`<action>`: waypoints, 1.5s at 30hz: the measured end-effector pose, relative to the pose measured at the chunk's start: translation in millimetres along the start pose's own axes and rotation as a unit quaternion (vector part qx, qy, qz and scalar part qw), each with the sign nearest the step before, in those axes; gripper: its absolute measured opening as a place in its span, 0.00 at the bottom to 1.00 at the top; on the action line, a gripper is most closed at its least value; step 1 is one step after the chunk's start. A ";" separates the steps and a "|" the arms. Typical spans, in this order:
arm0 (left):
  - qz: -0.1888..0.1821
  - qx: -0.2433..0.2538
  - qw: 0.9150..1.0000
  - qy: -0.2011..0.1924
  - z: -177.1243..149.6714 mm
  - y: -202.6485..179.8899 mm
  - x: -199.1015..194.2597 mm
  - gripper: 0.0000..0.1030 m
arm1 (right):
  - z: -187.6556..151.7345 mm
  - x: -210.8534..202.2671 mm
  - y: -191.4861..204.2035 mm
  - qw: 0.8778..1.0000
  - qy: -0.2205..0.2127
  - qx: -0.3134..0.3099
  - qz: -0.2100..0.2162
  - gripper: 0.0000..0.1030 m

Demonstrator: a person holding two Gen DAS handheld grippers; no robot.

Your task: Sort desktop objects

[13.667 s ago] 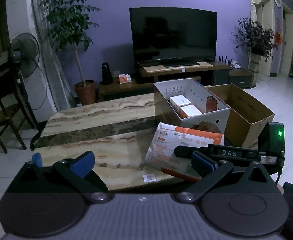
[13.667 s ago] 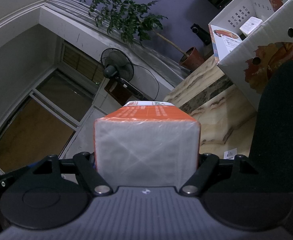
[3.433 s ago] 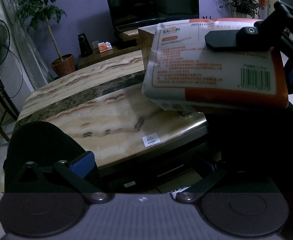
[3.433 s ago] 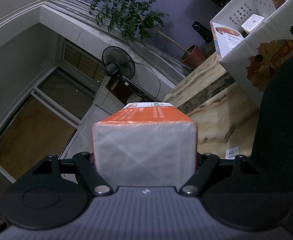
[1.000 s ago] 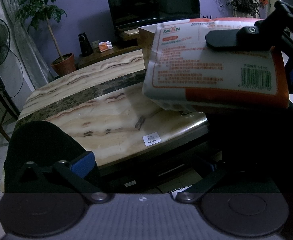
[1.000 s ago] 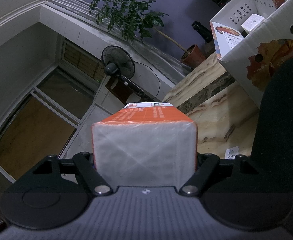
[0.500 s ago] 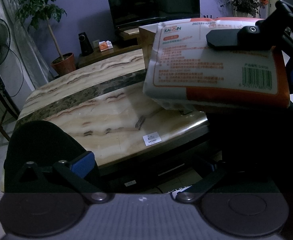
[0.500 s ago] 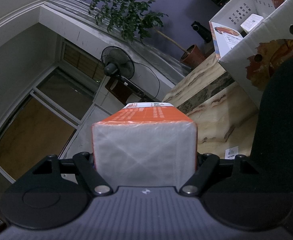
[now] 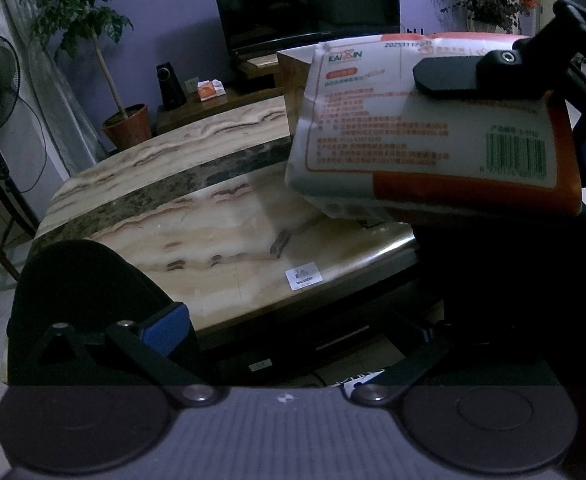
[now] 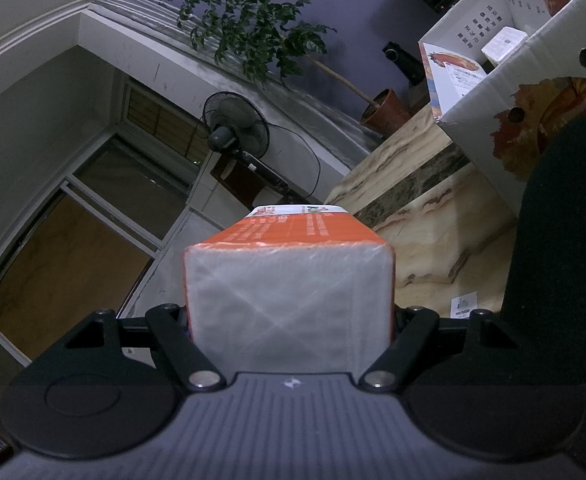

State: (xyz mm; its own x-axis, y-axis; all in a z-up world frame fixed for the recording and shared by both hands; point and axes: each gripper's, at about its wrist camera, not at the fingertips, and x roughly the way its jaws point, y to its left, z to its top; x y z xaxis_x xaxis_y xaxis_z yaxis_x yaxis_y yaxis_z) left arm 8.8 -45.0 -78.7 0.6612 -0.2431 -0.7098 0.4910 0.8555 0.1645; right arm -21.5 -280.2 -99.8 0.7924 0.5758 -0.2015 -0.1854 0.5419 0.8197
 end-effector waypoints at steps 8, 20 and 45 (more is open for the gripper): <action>0.000 0.000 1.000 0.000 0.6 2.1 1.8 0.99 | 0.1 0.3 0.4 1.000 0.000 0.000 0.000 0.77; -0.001 -0.002 1.000 0.000 0.5 3.3 3.3 0.99 | 0.5 0.1 0.2 1.000 0.001 -0.001 0.000 0.77; -0.001 -0.001 1.000 0.000 -0.1 2.5 3.5 0.99 | -0.4 1.3 -1.1 1.000 0.002 -0.004 -0.001 0.77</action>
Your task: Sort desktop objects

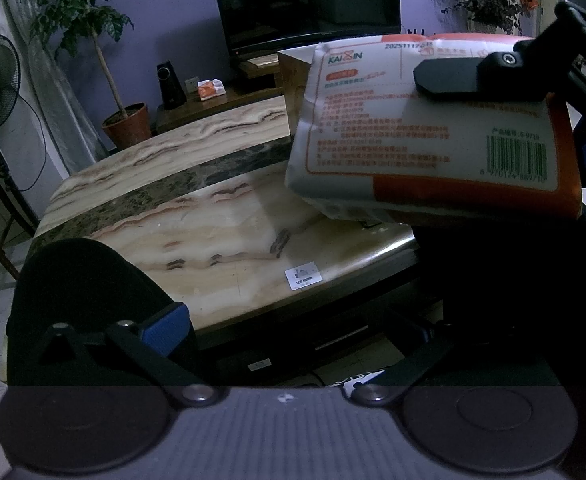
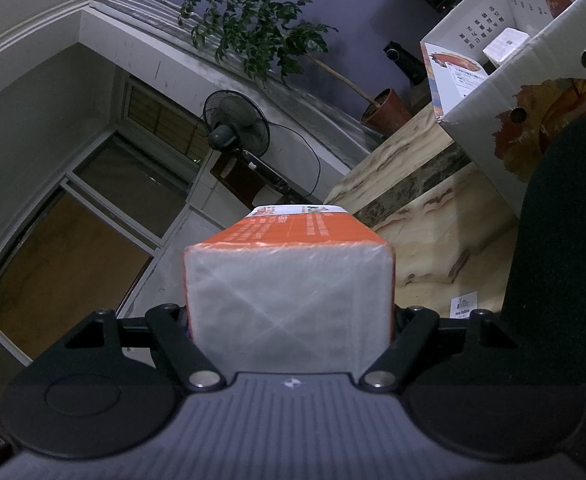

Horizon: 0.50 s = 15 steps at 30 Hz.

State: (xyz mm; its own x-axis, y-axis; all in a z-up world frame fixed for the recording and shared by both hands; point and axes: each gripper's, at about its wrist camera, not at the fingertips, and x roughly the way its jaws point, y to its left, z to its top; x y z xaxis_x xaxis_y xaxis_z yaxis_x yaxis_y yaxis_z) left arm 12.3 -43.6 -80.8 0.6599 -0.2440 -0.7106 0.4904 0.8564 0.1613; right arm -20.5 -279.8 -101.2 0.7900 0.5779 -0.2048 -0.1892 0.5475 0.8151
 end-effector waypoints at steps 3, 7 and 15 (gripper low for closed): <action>0.000 0.000 1.000 0.000 0.1 -0.5 0.0 0.99 | -0.3 0.4 0.7 1.000 0.001 -0.001 0.000 0.77; 0.000 0.000 1.000 0.000 0.1 -0.6 -0.3 0.99 | -0.4 -0.6 1.8 1.000 0.000 -0.004 -0.002 0.77; 0.002 -0.002 1.000 0.000 0.4 -1.0 -0.7 0.99 | 5.1 -3.1 2.9 1.000 -0.005 0.002 -0.012 0.77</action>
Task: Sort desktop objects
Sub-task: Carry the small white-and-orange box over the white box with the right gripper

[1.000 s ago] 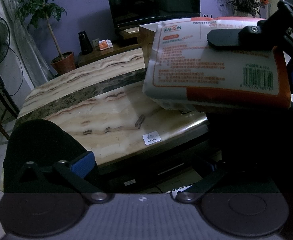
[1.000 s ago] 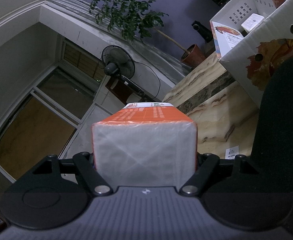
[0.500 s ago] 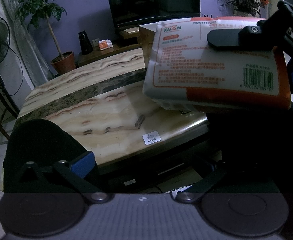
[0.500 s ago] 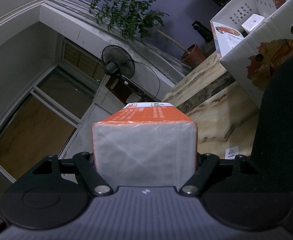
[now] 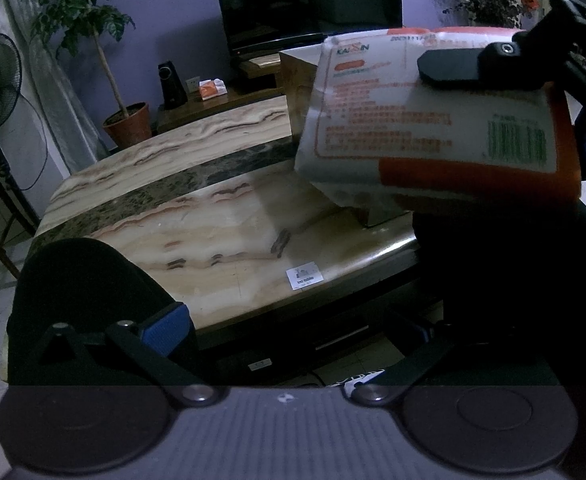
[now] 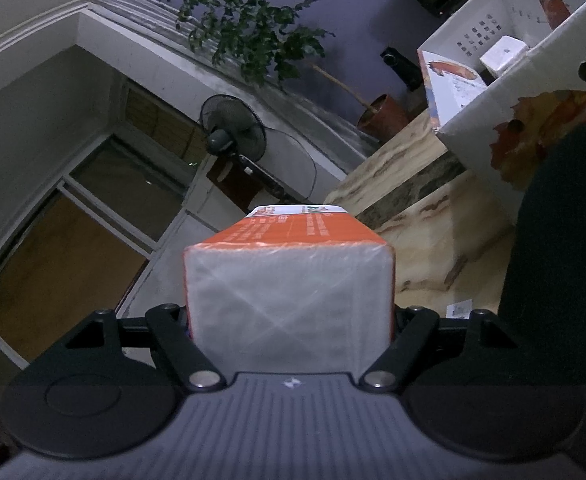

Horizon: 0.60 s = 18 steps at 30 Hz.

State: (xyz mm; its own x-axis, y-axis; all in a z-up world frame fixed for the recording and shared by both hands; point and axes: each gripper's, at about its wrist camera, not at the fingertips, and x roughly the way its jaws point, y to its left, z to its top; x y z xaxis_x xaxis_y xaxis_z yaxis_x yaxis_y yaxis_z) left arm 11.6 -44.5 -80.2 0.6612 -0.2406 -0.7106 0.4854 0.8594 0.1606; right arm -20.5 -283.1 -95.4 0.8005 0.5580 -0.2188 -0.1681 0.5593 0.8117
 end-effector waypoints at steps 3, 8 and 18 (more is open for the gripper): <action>0.002 -0.003 1.000 -0.001 0.3 0.9 -0.6 0.99 | 3.7 0.4 -0.1 1.000 0.001 0.002 -0.009 0.76; 0.005 -0.013 1.000 -0.001 2.0 5.8 -2.4 0.99 | 17.3 1.5 16.9 0.998 0.009 -0.050 -0.040 0.76; 0.009 -0.027 1.000 -0.003 16.0 13.4 -5.7 0.99 | 117.3 4.7 49.2 0.984 0.004 -0.128 -0.125 0.76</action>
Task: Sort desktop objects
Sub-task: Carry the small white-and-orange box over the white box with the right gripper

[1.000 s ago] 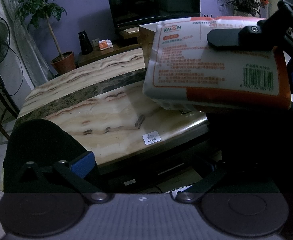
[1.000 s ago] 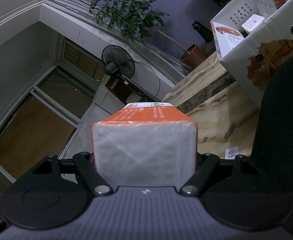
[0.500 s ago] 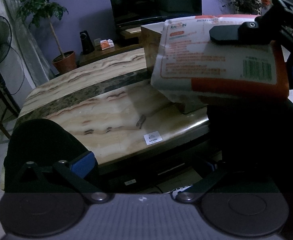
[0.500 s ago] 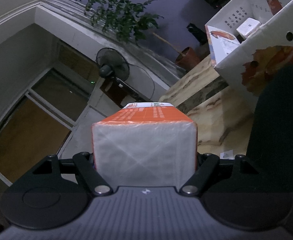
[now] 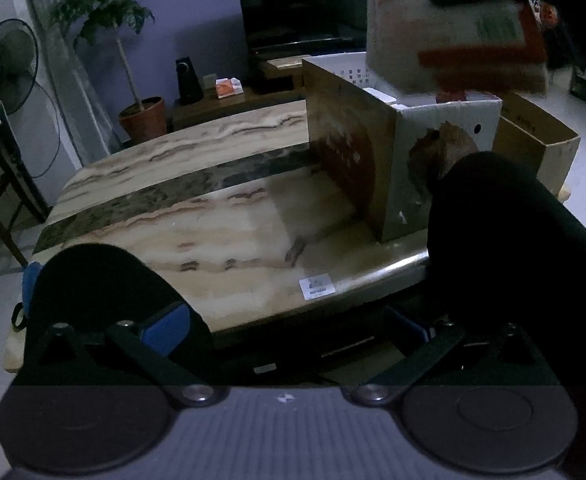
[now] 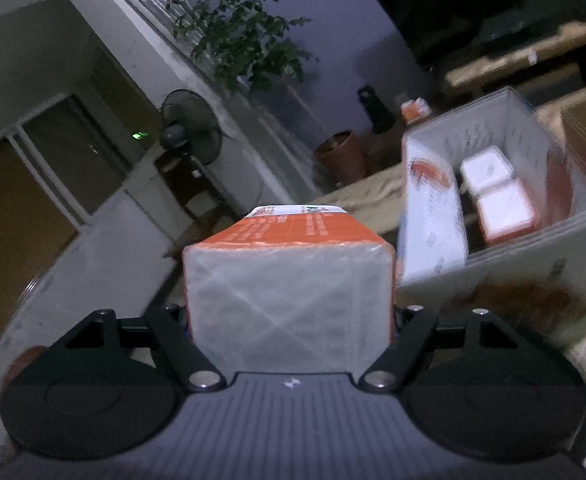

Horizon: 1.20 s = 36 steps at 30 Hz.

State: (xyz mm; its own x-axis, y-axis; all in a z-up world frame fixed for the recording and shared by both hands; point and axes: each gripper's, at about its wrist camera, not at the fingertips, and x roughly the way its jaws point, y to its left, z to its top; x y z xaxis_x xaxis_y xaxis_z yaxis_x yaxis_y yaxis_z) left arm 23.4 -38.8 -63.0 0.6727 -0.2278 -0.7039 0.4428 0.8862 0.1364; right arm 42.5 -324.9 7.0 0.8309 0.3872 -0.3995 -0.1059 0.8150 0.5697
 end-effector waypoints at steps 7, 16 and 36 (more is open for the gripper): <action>0.005 0.040 0.999 -0.018 11.5 -8.9 1.9 0.99 | 76.3 20.6 -11.9 0.994 0.041 -0.050 -0.091 0.75; -0.021 0.051 0.998 -0.016 14.8 -8.0 16.5 0.99 | 98.4 80.2 -47.8 0.966 0.164 -0.061 -0.191 0.75; -0.063 -0.011 0.998 -0.018 28.2 15.1 44.9 0.99 | 101.8 173.0 -76.2 0.878 0.384 -0.062 -0.278 0.74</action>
State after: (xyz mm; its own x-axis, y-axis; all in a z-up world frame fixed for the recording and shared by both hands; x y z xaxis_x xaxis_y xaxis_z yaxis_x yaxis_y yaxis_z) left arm 77.0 -47.1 -72.9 0.6342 -0.3513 -0.6887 0.5116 0.8586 0.0332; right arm 249.9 -363.8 -32.4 0.1652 0.0527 -0.9849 0.1018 0.9923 0.0702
